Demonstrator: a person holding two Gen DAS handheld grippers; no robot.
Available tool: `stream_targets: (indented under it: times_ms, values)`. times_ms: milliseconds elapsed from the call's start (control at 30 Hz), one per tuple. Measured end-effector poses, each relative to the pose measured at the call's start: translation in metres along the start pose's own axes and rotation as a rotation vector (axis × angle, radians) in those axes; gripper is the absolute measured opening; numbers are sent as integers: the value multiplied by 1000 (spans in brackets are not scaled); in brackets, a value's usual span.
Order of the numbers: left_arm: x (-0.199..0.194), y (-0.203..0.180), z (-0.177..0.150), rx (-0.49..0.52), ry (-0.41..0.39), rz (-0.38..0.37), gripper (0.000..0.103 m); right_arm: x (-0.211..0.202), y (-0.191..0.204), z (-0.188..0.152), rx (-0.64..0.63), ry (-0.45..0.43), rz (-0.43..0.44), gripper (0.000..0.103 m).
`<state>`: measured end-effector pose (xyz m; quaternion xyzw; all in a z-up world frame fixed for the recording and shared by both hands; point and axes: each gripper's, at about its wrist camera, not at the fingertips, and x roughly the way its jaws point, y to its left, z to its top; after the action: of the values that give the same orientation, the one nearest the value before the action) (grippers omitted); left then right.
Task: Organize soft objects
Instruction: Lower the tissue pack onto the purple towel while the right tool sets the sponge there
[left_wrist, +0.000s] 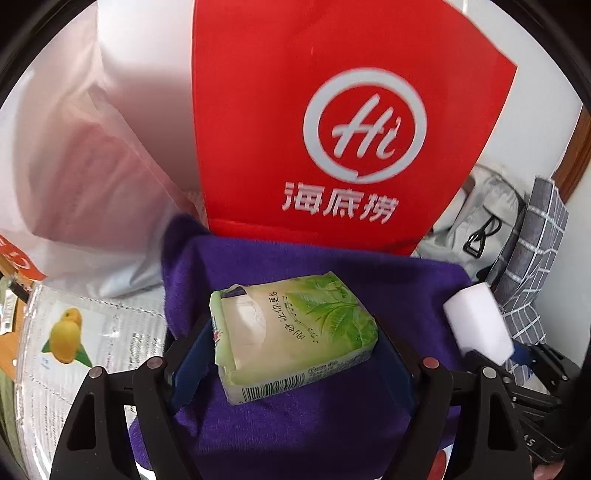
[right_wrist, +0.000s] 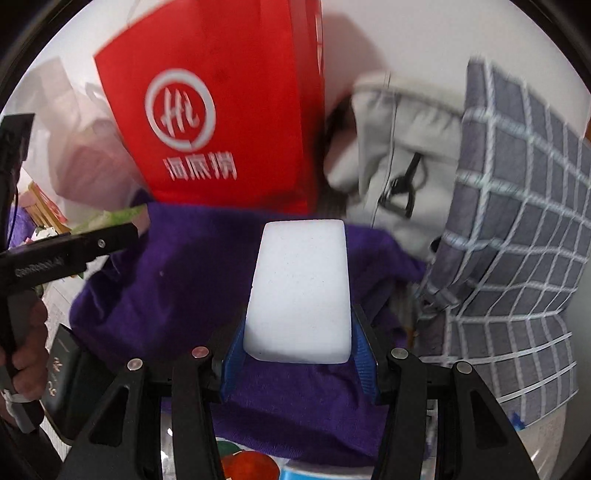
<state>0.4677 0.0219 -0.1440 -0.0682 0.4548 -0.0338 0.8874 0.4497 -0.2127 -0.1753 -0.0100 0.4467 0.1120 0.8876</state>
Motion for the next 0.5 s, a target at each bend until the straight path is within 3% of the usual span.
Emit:
stream_targets:
  times_ms: [500]
  values:
    - [34,12,-4,-36,69,-7,81,30,-4,-11,26,74,-52,52]
